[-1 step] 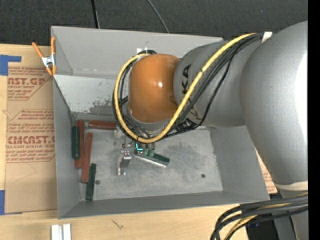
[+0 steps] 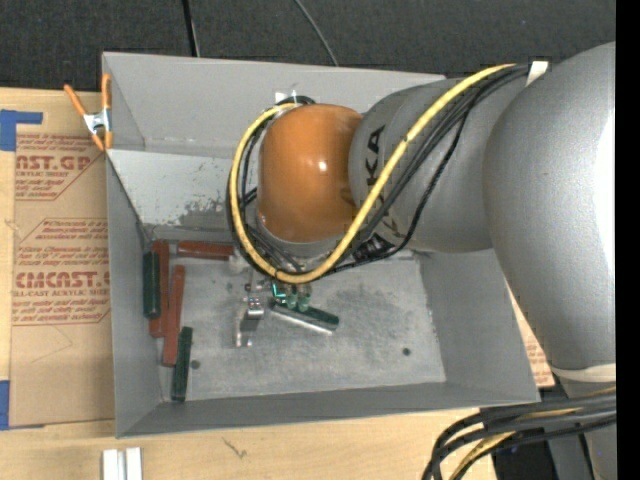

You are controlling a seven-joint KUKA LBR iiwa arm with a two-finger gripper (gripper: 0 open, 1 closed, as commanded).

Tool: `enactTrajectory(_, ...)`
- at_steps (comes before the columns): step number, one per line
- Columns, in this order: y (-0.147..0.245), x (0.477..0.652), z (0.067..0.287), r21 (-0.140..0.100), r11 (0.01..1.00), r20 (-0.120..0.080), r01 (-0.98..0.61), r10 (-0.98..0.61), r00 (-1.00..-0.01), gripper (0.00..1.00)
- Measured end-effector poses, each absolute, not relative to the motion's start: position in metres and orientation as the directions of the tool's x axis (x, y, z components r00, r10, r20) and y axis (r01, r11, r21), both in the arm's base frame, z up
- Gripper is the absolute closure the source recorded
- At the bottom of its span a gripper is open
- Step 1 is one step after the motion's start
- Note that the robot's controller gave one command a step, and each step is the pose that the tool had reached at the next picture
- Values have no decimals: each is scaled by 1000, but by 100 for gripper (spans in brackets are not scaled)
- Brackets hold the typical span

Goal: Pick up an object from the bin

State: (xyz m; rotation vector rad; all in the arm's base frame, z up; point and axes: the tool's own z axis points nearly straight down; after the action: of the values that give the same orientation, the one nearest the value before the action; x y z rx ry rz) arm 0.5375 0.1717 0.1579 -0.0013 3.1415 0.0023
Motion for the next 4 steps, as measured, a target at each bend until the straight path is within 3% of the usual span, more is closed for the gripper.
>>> enactTrajectory(1, 138, 553, 121, 2, 999, -5, -47, -47, -999, 0)
enactTrajectory(2, 99, 537, 78, 2, 981, -9, -192, -192, -981, 100)
enactTrajectory(3, 99, 537, 78, 2, 981, -9, -193, -193, -981, 100)
enactTrajectory(4, 102, 534, 114, 1, 981, 8, -193, -193, -981, 100)
